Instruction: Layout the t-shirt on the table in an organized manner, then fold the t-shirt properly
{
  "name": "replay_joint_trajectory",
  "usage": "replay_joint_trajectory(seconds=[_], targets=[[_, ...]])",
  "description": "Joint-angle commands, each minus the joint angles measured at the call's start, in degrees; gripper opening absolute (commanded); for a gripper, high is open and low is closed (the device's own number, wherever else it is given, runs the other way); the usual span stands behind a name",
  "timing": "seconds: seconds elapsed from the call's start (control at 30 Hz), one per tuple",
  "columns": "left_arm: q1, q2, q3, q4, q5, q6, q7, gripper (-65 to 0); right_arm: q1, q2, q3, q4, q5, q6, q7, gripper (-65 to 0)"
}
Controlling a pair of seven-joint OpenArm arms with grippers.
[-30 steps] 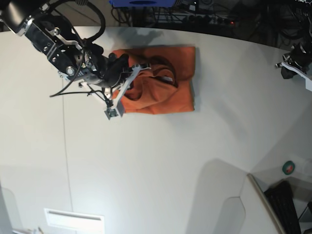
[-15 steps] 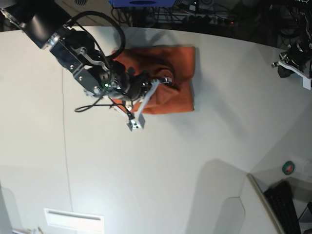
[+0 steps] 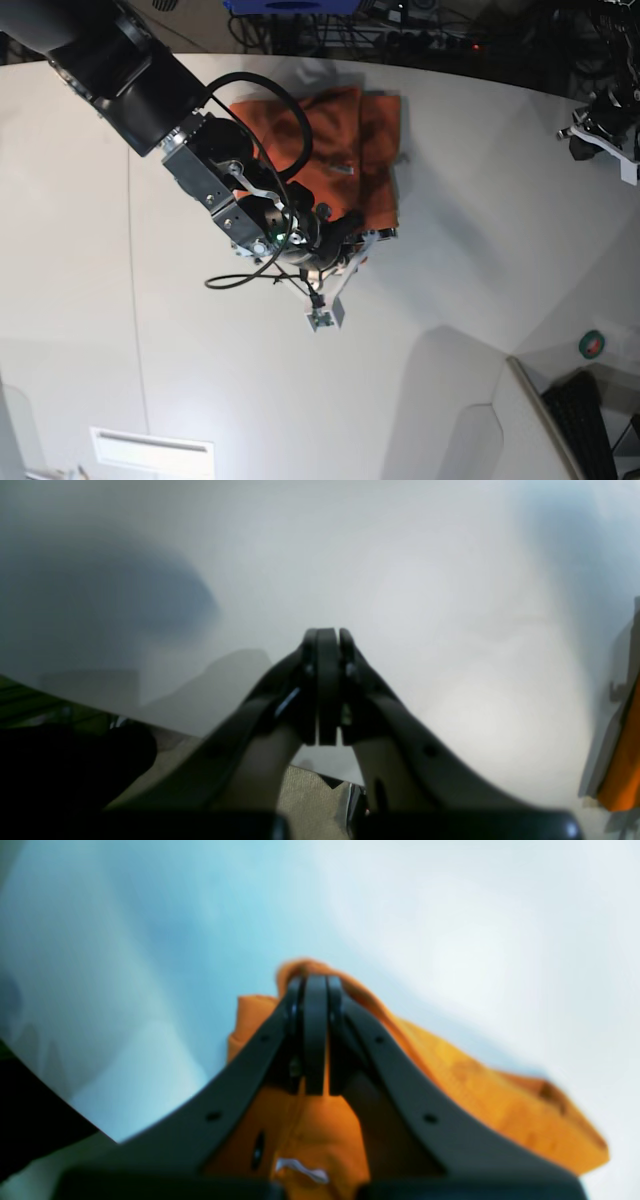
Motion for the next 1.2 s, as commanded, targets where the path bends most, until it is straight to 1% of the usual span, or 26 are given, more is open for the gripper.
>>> replay_joint_trajectory(seconds=[0.0,0.03,0.17,0.23,0.3,0.43,0.53,0.6,0.63,0.73,0.77,0.83,0.87,0.9,0.97,1.03,1.1,1.17], targets=[[-0.09,-1.24,-0.43,0.58,-0.55,-0.1,-0.97,-65.0,1.49,-0.1,0.3,3.78,0.44,1.06,-0.1,-65.0],[-0.09,-1.24,-0.43,0.58,-0.55,-0.1,-0.97,-65.0,1.31,1.66,0.3,6.68,0.44,1.06,-2.82,-65.0],[-0.18,-1.33,-0.52,0.49,-0.55,-0.1,-0.97,-65.0,-2.73,5.97,0.3,18.64,0.44,-1.05,-15.31,-65.0],[-0.62,-1.33,-0.52,0.49,-0.55,-0.1,-0.97,-65.0,-5.11,7.99,0.3,21.72,0.35,-2.46,-18.3,-65.0],[-1.5,-1.33,-0.52,0.23,-0.55,-0.1,-0.97,-65.0,-6.6,9.4,0.3,20.84,0.26,-3.6,-18.12,-65.0],[-3.17,-1.33,0.1,-1.62,-0.55,-0.01,-0.97,-65.0,-7.3,9.84,0.21,16.0,-1.67,-3.6,-14.52,-65.0],[-3.35,-1.33,3.79,-1.97,-0.55,0.08,-0.97,-65.0,-10.03,9.75,0.12,19.61,-4.57,-3.95,-13.9,-65.0],[-3.35,-1.16,6.25,-1.88,-0.46,0.08,-1.06,-65.0,-12.14,9.05,0.04,22.68,-9.32,-4.04,-13.9,-65.0],[-3.35,-1.07,7.31,-1.88,-0.46,0.08,-1.14,-65.0,-12.75,7.81,-1.02,23.3,-12.31,-4.04,-13.9,-65.0],[-3.61,0.51,8.19,-1.79,0.16,0.08,-1.14,-65.0,-13.72,4.91,-6.82,21.98,-25.76,-5.27,-13.9,-65.0],[-3.7,1.04,8.19,-1.79,1.39,0.08,-1.23,-65.0,-13.98,3.86,-9.9,20.75,-30.16,-5.71,-13.99,-60.3],[-4.23,2.01,8.1,-1.44,4.55,0.08,-1.23,-65.0,-14.07,2.1,-14.03,17.85,-36.22,-5.62,-13.9,-44.3],[-4.67,2.36,8.1,-1.35,5.96,0.08,-1.23,-65.0,-14.07,1.13,-15.26,16.18,-38.33,-5.54,-13.9,-38.7],[-4.84,2.36,8.1,-1.53,7.1,0.08,-1.23,-65.0,-14.07,-0.01,-15.79,14.07,-39.56,-5.36,-13.9,-36.3],[-5.02,2.18,7.83,-1.7,8.16,-0.01,-1.23,-65.0,-13.63,-2.56,-15.7,9.85,-39.83,-5.27,-13.81,-38.6],[-4.93,2.1,4.93,-1.7,7.98,-0.19,-1.23,-65.0,-12.67,-4.23,-15.79,5.8,-40.0,-5.27,-13.55,-42.2],[-4.93,2.1,1.07,-1.88,7.98,-0.28,-1.23,-65.0,-12.23,-5.02,-15.96,3.17,-40.0,-5.27,-11.62,-43.7],[-3.96,2.1,-1.48,-1.79,7.98,-0.28,-1.14,-65.0,-12.23,-5.11,-15.96,2.11,-40.0,-5.62,-9.95,-43.7]])
